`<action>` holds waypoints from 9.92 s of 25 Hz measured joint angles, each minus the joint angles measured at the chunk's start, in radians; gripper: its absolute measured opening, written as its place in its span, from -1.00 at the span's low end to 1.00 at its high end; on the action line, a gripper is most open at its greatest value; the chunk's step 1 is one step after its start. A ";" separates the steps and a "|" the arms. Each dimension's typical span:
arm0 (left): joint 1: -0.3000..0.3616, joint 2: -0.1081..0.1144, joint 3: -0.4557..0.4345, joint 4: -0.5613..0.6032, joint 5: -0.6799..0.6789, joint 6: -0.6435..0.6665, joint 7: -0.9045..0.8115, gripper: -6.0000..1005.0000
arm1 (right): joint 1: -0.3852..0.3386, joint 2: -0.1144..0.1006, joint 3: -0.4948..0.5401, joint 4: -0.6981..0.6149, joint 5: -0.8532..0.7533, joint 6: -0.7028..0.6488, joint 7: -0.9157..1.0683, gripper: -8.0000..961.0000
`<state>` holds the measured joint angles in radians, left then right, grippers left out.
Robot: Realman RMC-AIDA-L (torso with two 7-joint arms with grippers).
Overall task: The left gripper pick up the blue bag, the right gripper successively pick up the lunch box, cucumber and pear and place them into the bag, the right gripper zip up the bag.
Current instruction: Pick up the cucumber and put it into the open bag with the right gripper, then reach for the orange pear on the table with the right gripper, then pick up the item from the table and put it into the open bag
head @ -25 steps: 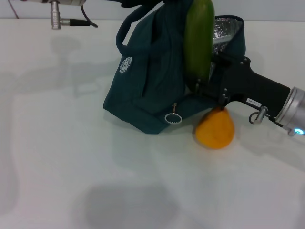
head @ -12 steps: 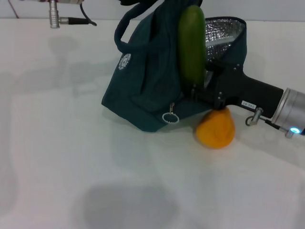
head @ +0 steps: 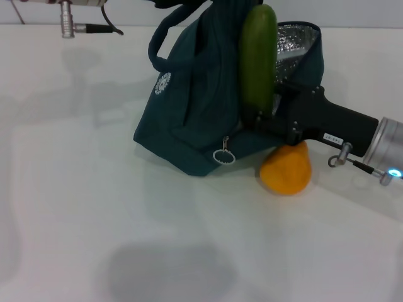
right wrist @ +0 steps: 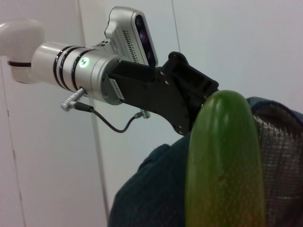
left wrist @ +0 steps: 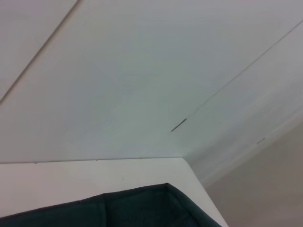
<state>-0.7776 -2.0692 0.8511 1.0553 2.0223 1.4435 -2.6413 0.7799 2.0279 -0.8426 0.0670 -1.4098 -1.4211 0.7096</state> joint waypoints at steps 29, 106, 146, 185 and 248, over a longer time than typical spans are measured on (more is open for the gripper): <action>-0.004 0.003 -0.006 -0.012 -0.001 -0.003 0.004 -0.84 | -0.051 0.000 0.024 -0.091 0.024 -0.055 0.059 0.75; 0.015 0.005 -0.049 -0.063 -0.025 -0.034 0.090 -0.84 | -0.242 -0.004 -0.131 -0.176 0.070 -0.023 -0.035 -0.91; 0.010 0.004 -0.031 -0.055 -0.051 -0.023 0.066 -0.85 | -0.115 -0.007 -0.174 -0.461 0.357 -0.155 0.071 -0.88; 0.003 -0.001 -0.028 -0.061 -0.055 0.015 0.047 -0.85 | -0.050 0.000 -0.600 -0.458 0.546 0.108 0.036 -0.86; -0.015 -0.012 0.029 -0.064 -0.132 0.045 -0.063 -0.85 | -0.199 -0.018 -0.691 -0.542 0.595 0.118 -0.093 -0.82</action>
<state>-0.7926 -2.0808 0.8796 0.9918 1.8904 1.4887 -2.7038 0.5810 2.0101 -1.5338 -0.4748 -0.8144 -1.3033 0.6166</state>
